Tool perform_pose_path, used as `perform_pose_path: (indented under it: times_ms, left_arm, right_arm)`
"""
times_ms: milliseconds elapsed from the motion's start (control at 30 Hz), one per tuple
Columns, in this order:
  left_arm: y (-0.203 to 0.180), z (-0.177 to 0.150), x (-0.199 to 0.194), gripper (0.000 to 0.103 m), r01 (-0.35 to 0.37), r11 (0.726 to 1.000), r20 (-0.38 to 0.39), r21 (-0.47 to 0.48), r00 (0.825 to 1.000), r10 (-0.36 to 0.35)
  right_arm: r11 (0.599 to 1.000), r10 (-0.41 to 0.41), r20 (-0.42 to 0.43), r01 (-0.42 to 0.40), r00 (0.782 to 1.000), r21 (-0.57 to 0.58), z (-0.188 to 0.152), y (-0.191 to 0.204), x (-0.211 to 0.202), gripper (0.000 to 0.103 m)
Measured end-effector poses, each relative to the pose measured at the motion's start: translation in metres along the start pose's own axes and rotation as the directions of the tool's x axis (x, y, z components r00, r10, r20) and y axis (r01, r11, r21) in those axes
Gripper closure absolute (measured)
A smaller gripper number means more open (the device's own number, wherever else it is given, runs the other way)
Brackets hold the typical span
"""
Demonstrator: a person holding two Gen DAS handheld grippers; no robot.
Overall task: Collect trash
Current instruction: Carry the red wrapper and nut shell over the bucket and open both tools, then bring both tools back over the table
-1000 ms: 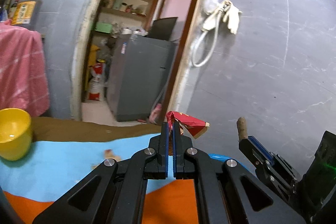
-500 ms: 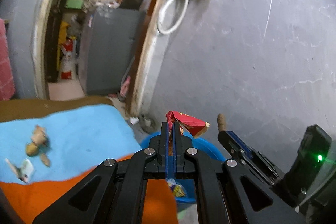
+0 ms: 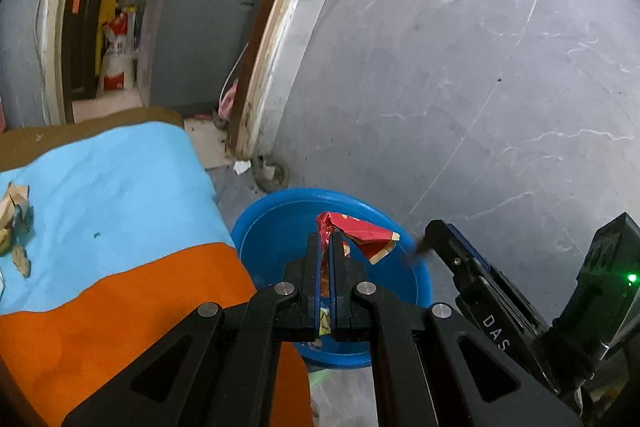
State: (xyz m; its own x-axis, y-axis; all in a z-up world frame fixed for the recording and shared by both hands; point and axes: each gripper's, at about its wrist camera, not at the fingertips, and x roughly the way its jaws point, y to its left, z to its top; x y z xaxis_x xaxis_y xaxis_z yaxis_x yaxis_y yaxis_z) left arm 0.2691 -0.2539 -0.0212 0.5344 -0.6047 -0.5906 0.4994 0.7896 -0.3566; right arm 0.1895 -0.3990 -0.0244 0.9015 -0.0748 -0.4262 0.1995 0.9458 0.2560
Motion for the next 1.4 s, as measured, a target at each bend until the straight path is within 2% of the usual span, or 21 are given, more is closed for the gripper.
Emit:
perform_pose_path:
  times_ms: [267,467,633,767,833,900,933,1000,1033,1067,1100,1167,1233,1300,1400]
  left_arm:
    - [0.01,0.003,0.008,0.101,-0.004,0.999,-0.067,-0.039,0.998,0.002]
    - [0.009,-0.001,0.002,0.094,-0.002,0.999,-0.058,-0.051,0.998,-0.001]
    - [0.012,0.0,-0.015,0.08,-0.016,0.999,0.0,-0.036,1.0,0.016]
    - [0.018,0.003,-0.031,0.073,-0.031,0.999,0.035,-0.04,0.999,0.033]
    - [0.021,0.005,-0.039,0.066,-0.05,0.998,0.052,-0.035,0.997,0.052]
    - [0.026,0.004,-0.05,0.053,-0.081,0.996,0.077,-0.031,0.994,0.083]
    - [0.029,0.003,-0.055,0.05,-0.096,0.995,0.089,-0.028,0.991,0.098]
    - [0.033,0.003,-0.064,0.041,-0.129,0.991,0.114,-0.024,0.985,0.13]
    - [0.036,0.003,-0.068,0.036,-0.148,0.989,0.127,-0.026,0.98,0.15]
    - [0.037,0.002,-0.072,0.023,-0.168,0.985,0.142,-0.031,0.975,0.17]
    - [0.04,0.0,-0.079,0.013,-0.198,0.979,0.174,-0.04,0.964,0.202]
    - [0.045,-0.005,-0.093,0.004,-0.25,0.967,0.245,-0.057,0.935,0.256]
    - [0.049,-0.01,-0.108,0.002,-0.297,0.952,0.317,-0.081,0.897,0.307]
    - [0.055,-0.012,-0.12,0.002,-0.338,0.936,0.352,-0.102,0.868,0.351]
    - [0.061,-0.016,-0.135,0.002,-0.381,0.917,0.387,-0.122,0.832,0.397]
  right_arm:
    - [1.0,0.005,-0.026,-0.005,1.0,0.009,-0.001,-0.005,0.004,0.034]
    - [1.0,0.007,-0.025,-0.007,1.0,0.002,-0.002,-0.001,0.004,0.034]
    - [1.0,0.009,-0.011,-0.009,1.0,-0.002,0.0,-0.003,0.003,0.032]
    - [1.0,0.009,0.011,-0.009,1.0,-0.006,-0.001,0.001,-0.001,0.018]
    - [1.0,0.01,0.018,-0.01,1.0,-0.01,-0.001,0.003,-0.002,0.013]
    - [1.0,0.009,0.03,-0.008,1.0,-0.014,-0.001,0.006,-0.004,0.005]
    - [1.0,0.011,0.039,-0.011,0.999,-0.017,0.0,0.007,-0.005,0.0]
    - [1.0,0.018,0.055,-0.017,0.998,-0.021,0.001,0.01,-0.008,0.0]
    - [0.999,0.024,0.066,-0.023,0.997,-0.024,0.001,0.013,-0.011,0.0]
    - [0.999,0.031,0.08,-0.029,0.996,-0.028,0.001,0.015,-0.013,0.0]
    - [0.999,0.036,0.091,-0.033,0.995,-0.03,0.002,0.017,-0.014,0.0]
    - [0.998,0.058,0.137,-0.053,0.989,-0.036,0.002,0.023,-0.022,0.0]
    - [0.996,0.083,0.183,-0.075,0.98,-0.047,0.002,0.028,-0.03,0.0]
    - [0.993,0.109,0.22,-0.096,0.969,-0.066,0.001,0.035,-0.037,0.0]
    - [0.987,0.142,0.264,-0.117,0.954,-0.108,0.0,0.047,-0.045,0.0]
